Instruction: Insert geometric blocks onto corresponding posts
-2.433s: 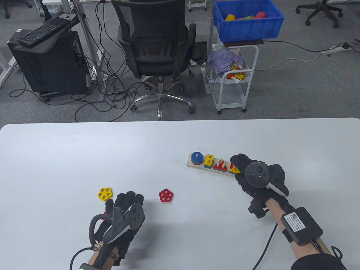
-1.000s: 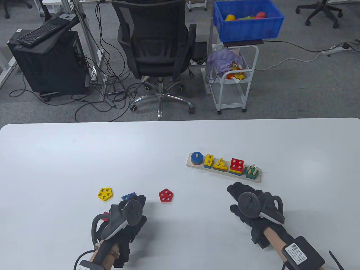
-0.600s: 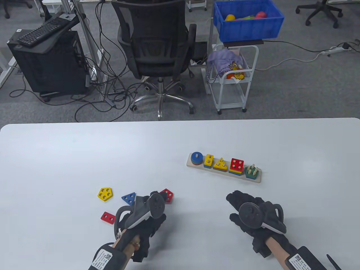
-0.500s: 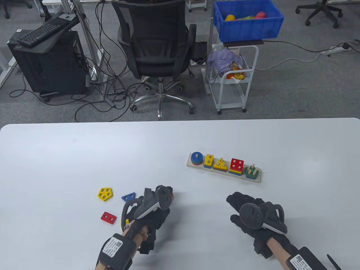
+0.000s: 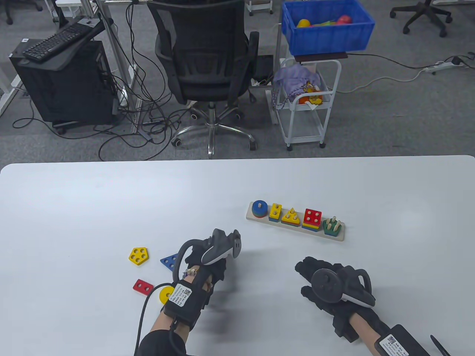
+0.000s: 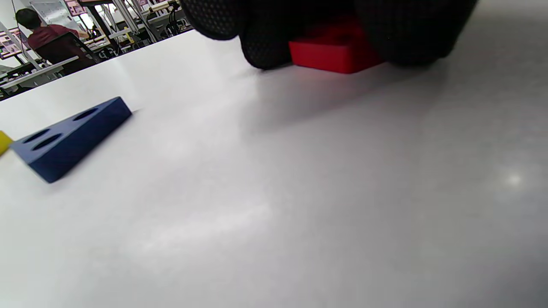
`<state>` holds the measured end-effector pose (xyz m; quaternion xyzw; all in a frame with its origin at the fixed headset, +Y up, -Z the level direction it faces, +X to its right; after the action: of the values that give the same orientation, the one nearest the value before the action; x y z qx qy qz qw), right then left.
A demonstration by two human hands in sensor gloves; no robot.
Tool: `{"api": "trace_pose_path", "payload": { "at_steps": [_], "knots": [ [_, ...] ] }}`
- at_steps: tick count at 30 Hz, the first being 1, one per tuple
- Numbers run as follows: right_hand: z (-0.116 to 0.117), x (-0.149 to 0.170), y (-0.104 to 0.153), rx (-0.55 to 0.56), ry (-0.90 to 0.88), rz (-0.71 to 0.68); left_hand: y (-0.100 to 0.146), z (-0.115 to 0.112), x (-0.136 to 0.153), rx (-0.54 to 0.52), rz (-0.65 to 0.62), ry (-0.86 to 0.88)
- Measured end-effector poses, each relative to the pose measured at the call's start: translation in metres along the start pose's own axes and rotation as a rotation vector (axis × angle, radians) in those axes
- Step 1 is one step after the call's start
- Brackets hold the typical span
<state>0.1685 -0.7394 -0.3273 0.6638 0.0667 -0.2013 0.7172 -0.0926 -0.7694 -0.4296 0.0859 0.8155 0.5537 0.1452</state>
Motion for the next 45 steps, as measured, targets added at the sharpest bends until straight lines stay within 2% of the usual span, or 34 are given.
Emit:
{"api": "trace_pose_path", "payload": {
  "at_steps": [4,6,9,11,12,16,18,20,24,26,29,32,35,38,41,45],
  "knots": [
    [-0.001,-0.004,0.001,0.011,0.004,-0.006,0.007,0.005,-0.002,-0.005,-0.026,0.023],
    [-0.003,-0.007,0.001,0.027,-0.006,-0.016,0.016,0.014,-0.009,-0.041,-0.085,0.128],
    [-0.009,-0.016,0.001,0.067,-0.101,-0.042,0.036,0.03,-0.025,-0.033,-0.234,0.429],
    [-0.013,-0.022,0.001,0.104,-0.13,-0.064,0.047,0.036,-0.038,0.024,-0.343,0.663],
    [-0.016,-0.025,0.002,0.139,-0.139,-0.072,0.052,0.036,-0.048,0.087,-0.417,0.815],
    [-0.03,-0.034,0.009,0.313,-0.164,-0.099,0.068,0.03,-0.077,0.31,-0.584,1.198],
    [-0.037,-0.035,0.013,0.377,-0.188,-0.112,0.074,0.027,-0.087,0.398,-0.633,1.336],
    [-0.041,-0.035,0.016,0.411,-0.234,-0.136,0.077,0.022,-0.092,0.44,-0.644,1.426],
    [-0.043,-0.035,0.018,0.438,-0.279,-0.164,0.08,0.014,-0.096,0.521,-0.686,1.526],
    [-0.044,-0.037,0.018,0.443,-0.275,-0.167,0.081,0.013,-0.096,0.529,-0.699,1.531],
    [-0.048,-0.036,0.019,0.471,-0.292,-0.178,0.083,0.014,-0.088,0.435,-0.7,1.457],
    [-0.054,-0.025,0.018,0.471,-0.287,-0.135,0.081,0.013,-0.066,0.316,-0.648,1.353],
    [-0.06,-0.001,0.012,0.461,-0.245,-0.05,0.079,0.011,-0.024,0.133,-0.52,1.217],
    [-0.069,0.025,0.002,0.427,-0.219,0.048,0.081,0.005,0.018,-0.004,-0.393,1.056],
    [-0.08,0.046,-0.013,0.392,-0.158,0.087,0.088,-0.007,0.052,-0.016,-0.32,1.006],
    [-0.086,0.072,-0.038,0.249,-0.068,0.237,0.095,-0.02,0.092,-0.094,-0.197,0.861]
  ]
}}
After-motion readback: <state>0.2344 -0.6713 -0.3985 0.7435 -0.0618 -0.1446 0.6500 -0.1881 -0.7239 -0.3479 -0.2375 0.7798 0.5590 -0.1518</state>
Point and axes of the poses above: the tracker on the back of each hand, its own x axis roughly to the little-finger side, its own y axis roughly from the fingertips to the wrist, z = x × y, the point moved 4 cm from there along -y, roughly from the wrist to the fingertips, and after that the axes turned 2 degrees about -y, right-handed, at the moved point
